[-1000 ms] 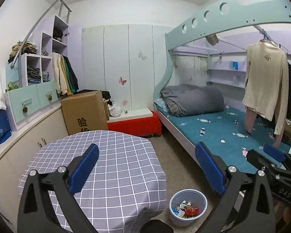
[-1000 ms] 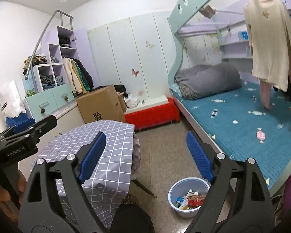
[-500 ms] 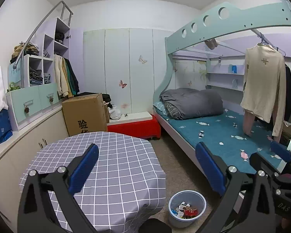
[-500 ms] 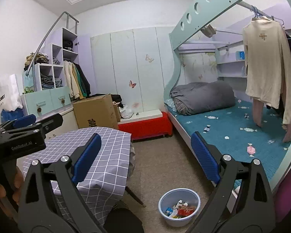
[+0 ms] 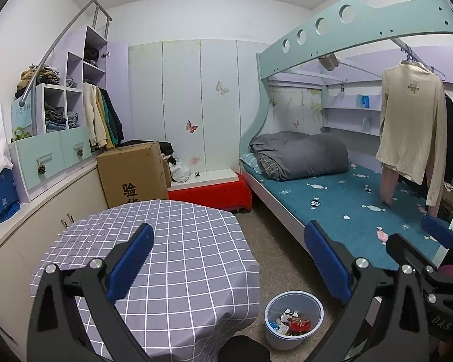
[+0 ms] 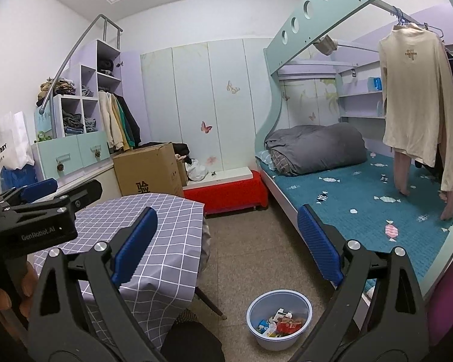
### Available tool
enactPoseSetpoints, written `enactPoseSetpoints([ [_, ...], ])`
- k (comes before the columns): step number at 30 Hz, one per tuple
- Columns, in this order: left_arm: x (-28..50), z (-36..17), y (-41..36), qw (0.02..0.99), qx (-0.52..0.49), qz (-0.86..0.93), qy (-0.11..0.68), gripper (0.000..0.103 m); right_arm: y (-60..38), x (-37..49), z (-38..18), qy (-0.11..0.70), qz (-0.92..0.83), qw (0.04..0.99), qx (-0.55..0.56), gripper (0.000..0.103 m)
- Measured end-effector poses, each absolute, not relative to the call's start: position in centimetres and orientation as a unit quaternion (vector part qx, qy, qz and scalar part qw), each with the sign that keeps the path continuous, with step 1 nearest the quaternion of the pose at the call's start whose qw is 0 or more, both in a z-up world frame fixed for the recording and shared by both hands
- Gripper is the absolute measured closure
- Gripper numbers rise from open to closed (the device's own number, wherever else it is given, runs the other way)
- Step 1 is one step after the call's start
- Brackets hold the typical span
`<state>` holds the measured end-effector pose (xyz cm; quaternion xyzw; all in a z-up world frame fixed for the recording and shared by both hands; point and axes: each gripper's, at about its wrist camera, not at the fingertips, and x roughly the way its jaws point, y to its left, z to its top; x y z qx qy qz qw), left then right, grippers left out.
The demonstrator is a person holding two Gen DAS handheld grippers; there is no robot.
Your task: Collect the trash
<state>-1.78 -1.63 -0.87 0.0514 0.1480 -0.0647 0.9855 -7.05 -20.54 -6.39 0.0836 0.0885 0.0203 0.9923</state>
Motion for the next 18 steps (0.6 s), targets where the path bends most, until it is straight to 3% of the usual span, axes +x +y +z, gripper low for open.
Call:
enactPoseSetpoints([
  [18, -1.89, -1.18, -2.06, 0.985, 0.053, -0.067, 0.153, 0.005, -20.48, -7.22, -7.05, 0.094, 0.022, 0.992, 0.087, 0.011],
])
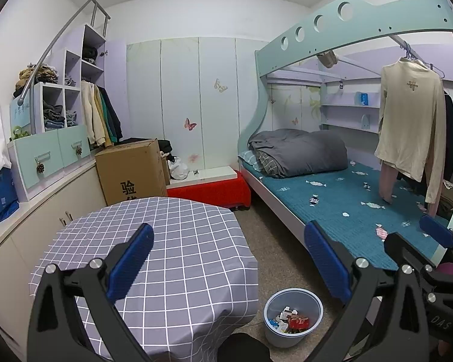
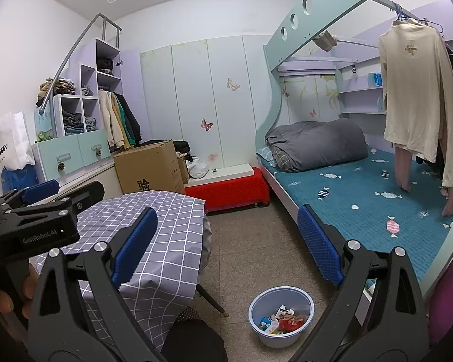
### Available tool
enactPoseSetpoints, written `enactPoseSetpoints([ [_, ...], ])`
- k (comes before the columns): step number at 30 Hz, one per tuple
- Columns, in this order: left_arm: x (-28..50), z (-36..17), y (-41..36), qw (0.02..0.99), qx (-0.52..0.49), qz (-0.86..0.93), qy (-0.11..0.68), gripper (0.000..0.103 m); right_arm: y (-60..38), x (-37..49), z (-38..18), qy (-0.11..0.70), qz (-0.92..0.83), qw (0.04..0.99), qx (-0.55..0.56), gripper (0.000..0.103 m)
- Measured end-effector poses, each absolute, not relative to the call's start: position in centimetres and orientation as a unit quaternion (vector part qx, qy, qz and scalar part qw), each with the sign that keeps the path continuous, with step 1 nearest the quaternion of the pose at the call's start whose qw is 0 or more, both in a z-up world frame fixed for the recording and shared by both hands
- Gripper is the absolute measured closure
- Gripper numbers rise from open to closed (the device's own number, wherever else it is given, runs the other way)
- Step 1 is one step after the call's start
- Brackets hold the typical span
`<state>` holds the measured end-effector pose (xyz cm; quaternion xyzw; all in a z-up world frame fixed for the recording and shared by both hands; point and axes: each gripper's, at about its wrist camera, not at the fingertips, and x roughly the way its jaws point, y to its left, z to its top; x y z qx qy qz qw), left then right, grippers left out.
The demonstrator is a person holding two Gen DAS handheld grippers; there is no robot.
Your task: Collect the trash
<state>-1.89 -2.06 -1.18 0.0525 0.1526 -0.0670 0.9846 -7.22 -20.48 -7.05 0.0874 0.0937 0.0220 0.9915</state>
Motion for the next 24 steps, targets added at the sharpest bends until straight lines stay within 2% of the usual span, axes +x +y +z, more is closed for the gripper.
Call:
enactPoseSetpoints([
  [24, -1.82, -1.30, -2.14, 0.984, 0.053, -0.068, 0.156, 0.005, -20.33, -7.38, -7.58, 0.098, 0.022, 0.991, 0.090, 0.011],
])
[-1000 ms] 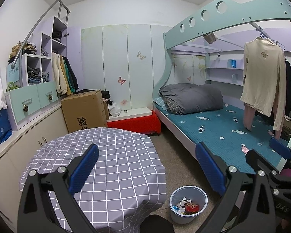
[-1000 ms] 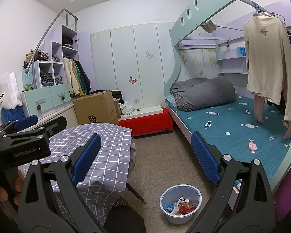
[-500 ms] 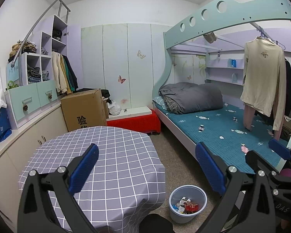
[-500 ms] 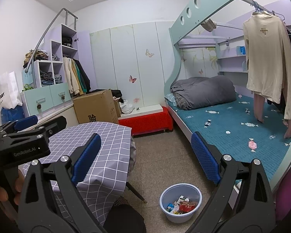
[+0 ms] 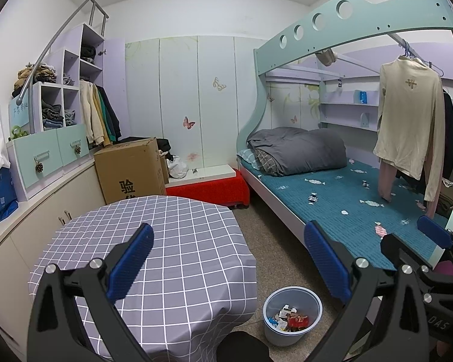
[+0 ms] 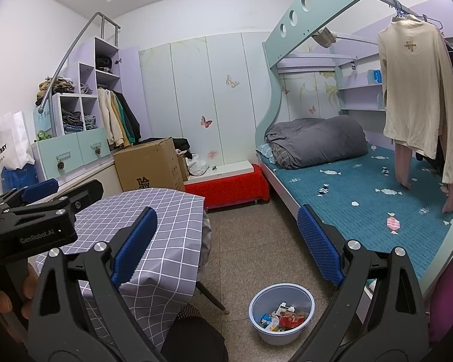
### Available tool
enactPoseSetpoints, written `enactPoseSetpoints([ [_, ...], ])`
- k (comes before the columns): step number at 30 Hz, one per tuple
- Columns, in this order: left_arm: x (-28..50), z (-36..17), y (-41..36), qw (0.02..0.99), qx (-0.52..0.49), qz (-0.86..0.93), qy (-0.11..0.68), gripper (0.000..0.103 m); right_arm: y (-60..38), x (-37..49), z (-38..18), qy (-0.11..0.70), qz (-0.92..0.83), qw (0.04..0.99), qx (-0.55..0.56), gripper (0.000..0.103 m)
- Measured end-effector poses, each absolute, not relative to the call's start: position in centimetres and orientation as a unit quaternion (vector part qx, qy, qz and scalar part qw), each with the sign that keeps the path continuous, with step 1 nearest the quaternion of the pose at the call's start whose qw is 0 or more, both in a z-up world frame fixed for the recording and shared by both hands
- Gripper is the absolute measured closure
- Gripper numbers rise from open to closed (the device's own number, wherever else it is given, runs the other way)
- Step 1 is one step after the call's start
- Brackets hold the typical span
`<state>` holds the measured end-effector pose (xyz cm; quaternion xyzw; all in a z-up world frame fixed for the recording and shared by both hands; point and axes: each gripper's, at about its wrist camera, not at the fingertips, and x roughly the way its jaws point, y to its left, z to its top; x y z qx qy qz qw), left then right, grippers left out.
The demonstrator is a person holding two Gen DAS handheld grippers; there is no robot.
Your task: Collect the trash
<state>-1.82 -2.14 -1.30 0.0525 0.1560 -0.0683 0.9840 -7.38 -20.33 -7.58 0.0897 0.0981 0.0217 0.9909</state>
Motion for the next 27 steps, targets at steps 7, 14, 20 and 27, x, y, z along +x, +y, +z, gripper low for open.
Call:
enactPoseSetpoints([
  [7, -1.79, -1.43, -2.18, 0.984, 0.053, -0.070, 0.157, 0.005, -20.29, -7.33, -7.63, 0.099, 0.022, 0.991, 0.089, 0.011],
  [14, -1.87, -1.60, -2.16, 0.984, 0.053, -0.070, 0.157, 0.005, -20.17, -7.38, -7.60, 0.099, 0.021, 0.991, 0.090, 0.011],
  [20, -1.83, -1.54, -2.18, 0.984, 0.055, -0.070, 0.157, 0.005, -20.10, -7.41, -7.58, 0.099, 0.021, 0.991, 0.089, 0.011],
  [27, -1.81, -1.70, -2.08, 0.984, 0.057, -0.071, 0.156, 0.005, -20.07, -7.44, -7.68, 0.102, 0.022, 0.991, 0.089, 0.011],
])
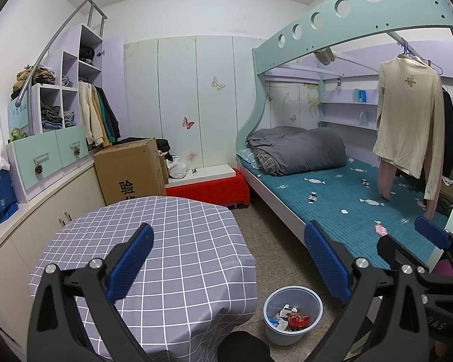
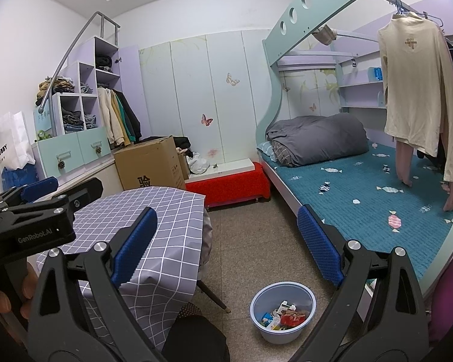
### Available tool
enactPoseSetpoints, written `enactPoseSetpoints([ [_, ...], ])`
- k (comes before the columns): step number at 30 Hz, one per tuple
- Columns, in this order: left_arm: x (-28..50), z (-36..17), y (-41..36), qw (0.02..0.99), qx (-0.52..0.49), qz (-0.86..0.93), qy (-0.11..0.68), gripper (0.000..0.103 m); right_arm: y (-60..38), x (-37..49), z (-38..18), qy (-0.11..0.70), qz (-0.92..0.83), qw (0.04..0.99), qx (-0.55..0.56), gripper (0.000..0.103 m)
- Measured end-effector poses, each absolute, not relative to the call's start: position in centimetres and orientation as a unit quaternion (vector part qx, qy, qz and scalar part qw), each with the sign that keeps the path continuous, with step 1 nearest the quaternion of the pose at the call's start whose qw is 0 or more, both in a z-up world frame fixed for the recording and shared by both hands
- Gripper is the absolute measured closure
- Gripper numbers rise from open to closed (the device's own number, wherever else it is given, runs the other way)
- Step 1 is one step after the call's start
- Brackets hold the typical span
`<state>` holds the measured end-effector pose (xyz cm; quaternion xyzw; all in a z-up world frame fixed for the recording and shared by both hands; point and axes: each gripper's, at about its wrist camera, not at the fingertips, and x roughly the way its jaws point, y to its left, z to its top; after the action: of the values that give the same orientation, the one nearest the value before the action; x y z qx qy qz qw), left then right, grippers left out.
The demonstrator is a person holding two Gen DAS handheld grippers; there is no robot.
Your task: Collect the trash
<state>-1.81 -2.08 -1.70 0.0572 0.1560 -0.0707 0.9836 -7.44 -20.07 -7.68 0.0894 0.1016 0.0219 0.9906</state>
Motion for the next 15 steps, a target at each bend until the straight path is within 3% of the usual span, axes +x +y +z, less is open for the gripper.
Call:
enactPoseSetpoints([
  [15, -1.57, -1.71, -1.91, 0.982, 0.063, -0.075, 0.159, 0.005, -19.60, -7.59, -8.13, 0.105, 0.022, 0.990, 0.093, 0.011],
])
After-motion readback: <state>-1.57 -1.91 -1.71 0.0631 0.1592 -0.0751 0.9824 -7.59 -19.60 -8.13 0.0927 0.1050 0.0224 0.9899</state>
